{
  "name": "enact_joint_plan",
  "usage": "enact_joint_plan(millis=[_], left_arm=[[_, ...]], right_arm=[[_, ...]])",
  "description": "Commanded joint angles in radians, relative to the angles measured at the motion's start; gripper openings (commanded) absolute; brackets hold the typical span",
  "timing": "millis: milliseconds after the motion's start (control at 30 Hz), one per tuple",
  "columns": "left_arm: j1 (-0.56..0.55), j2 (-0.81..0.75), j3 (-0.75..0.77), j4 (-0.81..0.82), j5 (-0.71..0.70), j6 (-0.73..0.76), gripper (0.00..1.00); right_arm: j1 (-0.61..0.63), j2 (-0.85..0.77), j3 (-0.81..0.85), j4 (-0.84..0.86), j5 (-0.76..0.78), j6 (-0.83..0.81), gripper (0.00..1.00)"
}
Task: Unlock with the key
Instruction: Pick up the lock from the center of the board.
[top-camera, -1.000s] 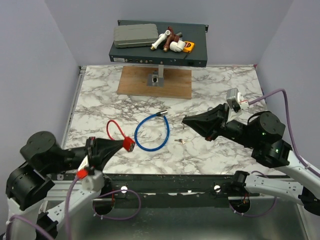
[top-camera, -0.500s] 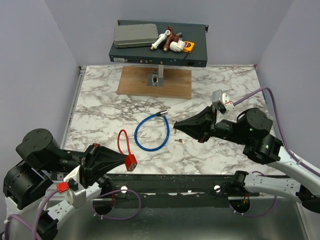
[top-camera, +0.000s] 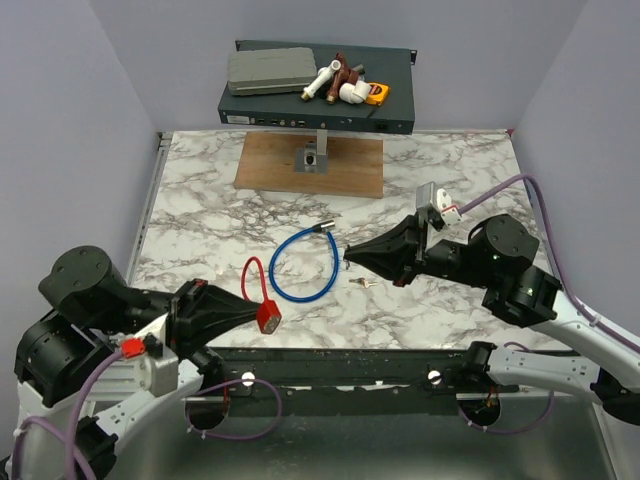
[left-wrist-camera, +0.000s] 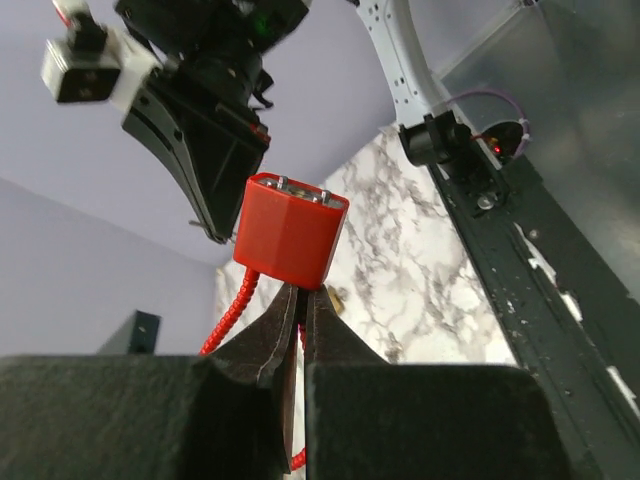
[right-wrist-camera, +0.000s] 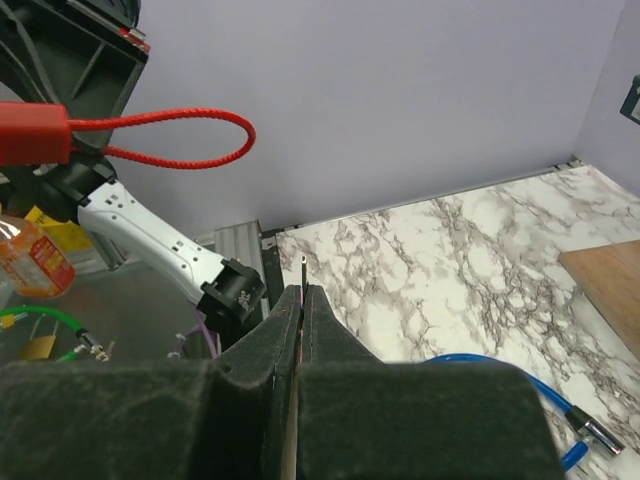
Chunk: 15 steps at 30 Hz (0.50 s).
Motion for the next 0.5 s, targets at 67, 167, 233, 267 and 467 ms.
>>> enact_joint_plan(millis=[67,167,233,267,467], left_arm=[[0.001,0.107,0.014,-0.122,-0.122,-0.147,0.0],[0.001,0.119,-0.031,-0.14,-0.152,-0.205,0.0],[0.001,0.135,-0.063,-0.148,-0.174,-0.26,0.0],[0.001,0.15,-0.067,-0.158,-0.185,-0.288,0.0],[0.001,0.359,0.05,-0.375,-0.24,-0.424,0.0]], right_arm=[[0.004,0.023,0.059,-0.084,-0.008,-0.052,0.01],[0.004,0.044,0.08,-0.107,0.004,-0.078,0.01],[0.003,0.066,0.093,-0.122,0.007,-0.097,0.01],[0.004,0.075,0.099,-0.13,0.004,-0.102,0.01],[0.004,0.068,0.077,-0.149,0.009,-0.109,0.01]])
